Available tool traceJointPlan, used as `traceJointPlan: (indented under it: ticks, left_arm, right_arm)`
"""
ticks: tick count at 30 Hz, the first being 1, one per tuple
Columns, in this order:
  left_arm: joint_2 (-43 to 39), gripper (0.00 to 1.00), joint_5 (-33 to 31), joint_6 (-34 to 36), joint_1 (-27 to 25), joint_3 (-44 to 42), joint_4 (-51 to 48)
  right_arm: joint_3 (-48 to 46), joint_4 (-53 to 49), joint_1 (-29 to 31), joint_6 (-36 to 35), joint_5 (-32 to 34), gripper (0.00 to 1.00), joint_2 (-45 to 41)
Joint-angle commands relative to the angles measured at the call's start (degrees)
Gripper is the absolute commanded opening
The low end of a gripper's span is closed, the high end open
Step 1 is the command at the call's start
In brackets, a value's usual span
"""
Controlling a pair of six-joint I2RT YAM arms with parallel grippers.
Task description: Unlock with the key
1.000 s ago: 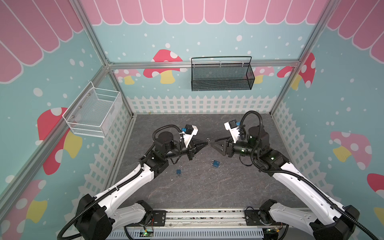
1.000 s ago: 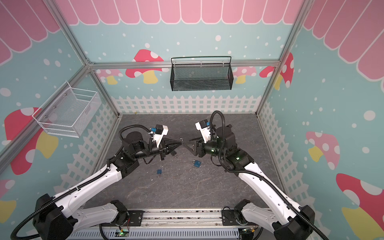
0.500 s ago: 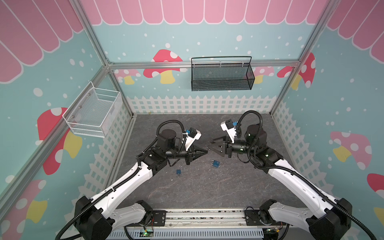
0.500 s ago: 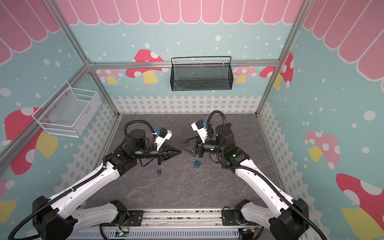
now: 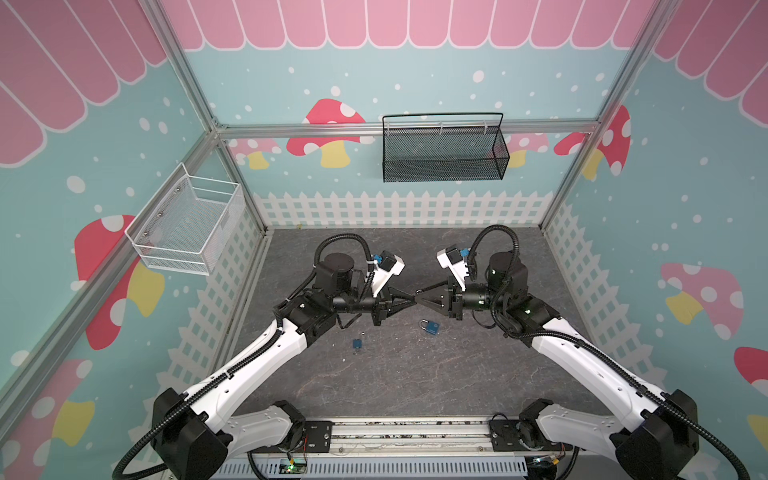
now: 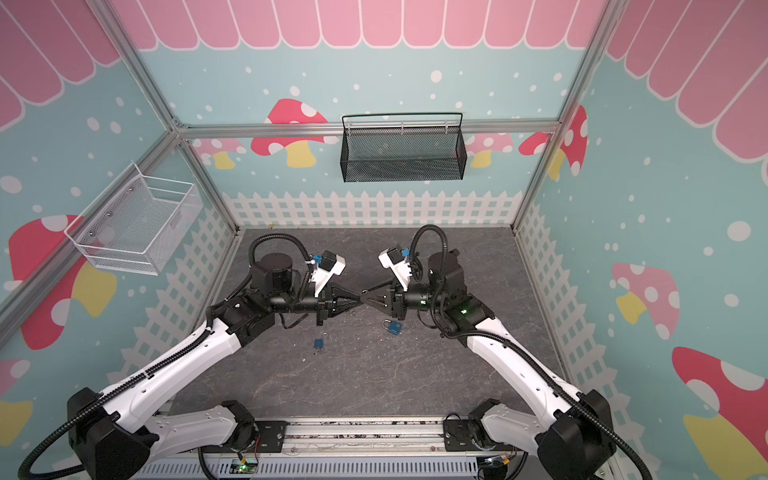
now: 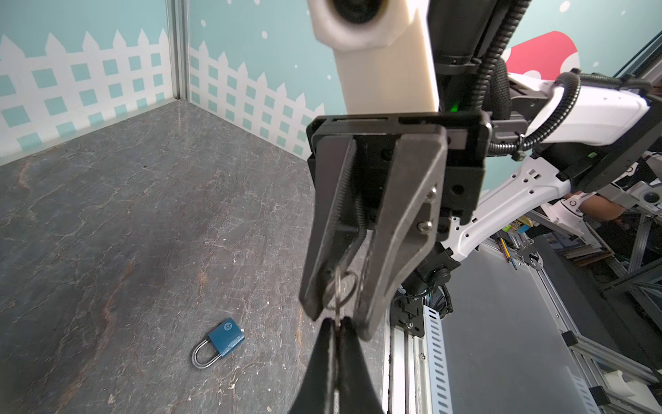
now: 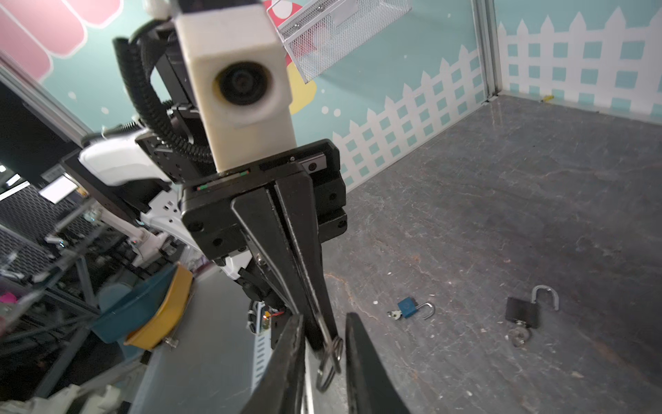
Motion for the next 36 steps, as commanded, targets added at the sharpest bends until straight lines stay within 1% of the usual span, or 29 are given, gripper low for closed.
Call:
traceJointPlan:
  ticks: [1, 4, 6, 7, 9, 10, 11, 12, 14, 16, 17, 18, 19, 21, 24, 29, 32, 34, 36]
  left_arm:
    - [0.31, 0.0, 1.76, 2.34, -0.09, 2.18, -1.55]
    - [0.22, 0.0, 0.07, 3.11, 0.06, 3.3, -4.07]
    - [-0.41, 0.02, -0.53, 3.07, 0.09, 3.47, -4.74]
    - [-1.06, 0.07, -0.85, 2.85, 0.17, 3.22, -4.63]
    - [-2.64, 0.24, -2.71, 1.15, 0.3, 2.06, -3.65]
    - [-3.72, 0.32, -3.66, -0.54, 0.34, 0.72, -2.04]
    - [-4.94, 0.37, -5.28, -3.07, 0.37, -0.88, 0.31]
    - [-6.49, 0.38, -7.44, -6.67, 0.36, -3.36, 4.2]
    - [-9.23, 0.41, -12.62, -16.1, 0.42, -9.06, 13.99]
    - [-11.09, 0.44, -18.96, -28.67, 0.08, -15.75, 27.09]
    - [-11.13, 0.47, -21.63, -33.28, -0.36, -18.39, 32.74]
    - [-10.97, 0.48, -24.91, -36.92, -0.96, -20.02, 35.72]
    - [-10.81, 0.48, -27.97, -38.88, -1.98, -20.88, 37.66]
    - [-10.35, 0.48, -33.56, -40.11, -5.01, -21.59, 41.39]
    - [-9.31, 0.48, -40.63, -42.24, -8.56, -21.69, 45.82]
    - [-5.07, 0.48, -42.95, -46.57, -10.34, -22.28, 55.86]
    - [-3.75, 0.47, -43.87, -47.93, -10.94, -22.34, 57.24]
    - [-3.11, 0.47, -45.25, -47.3, -12.14, -22.14, 57.6]
    - [-2.14, 0.46, -44.69, -47.18, -12.77, -21.58, 59.37]
  right_arm:
    - [-0.72, 0.82, -0.39, -1.66, -0.37, 0.09, 0.28]
    - [-1.37, 0.86, -0.79, -1.7, 0.43, 0.0, -0.37]
    - [-1.78, 0.95, -0.99, -1.49, 1.23, 0.0, -0.89]
    - [-1.99, 1.15, -1.1, -1.14, 1.78, 0.0, -1.22]
    - [-2.4, 2.52, -1.14, 1.01, 3.6, 0.0, -1.9]
    - [-3.2, 4.88, -1.08, 3.48, 4.57, 0.0, -2.52]
    - [-4.72, 8.19, -1.09, 6.18, 5.29, 0.0, -3.3]
    - [-6.76, 12.6, -1.12, 9.77, 6.66, 0.0, -4.36]
    - [-10.81, 21.05, -1.02, 16.47, 8.93, 0.0, -5.84]
    - [-13.78, 26.52, -0.86, 21.43, 12.16, 0.0, -6.68]
    - [-15.06, 28.86, -0.87, 23.5, 13.54, 0.0, -7.04]
    - [-16.63, 31.52, -0.7, 26.19, 15.82, 0.0, -7.44]
    - [-17.98, 34.77, -0.5, 28.52, 16.95, 0.0, -7.5]
    - [-19.1, 37.92, 0.05, 31.89, 19.57, 0.0, -7.53]
    - [-19.12, 39.27, 1.6, 33.13, 22.35, 0.0, -7.24]
    - [-19.93, 41.79, 3.21, 35.37, 25.3, 0.0, -6.54]
    - [-20.11, 43.83, 3.76, 36.2, 26.1, 0.0, -6.3]
    - [-19.47, 44.42, 4.33, 36.41, 26.27, 0.0, -5.54]
    - [-19.32, 44.48, 4.86, 36.49, 26.91, 0.0, -4.77]
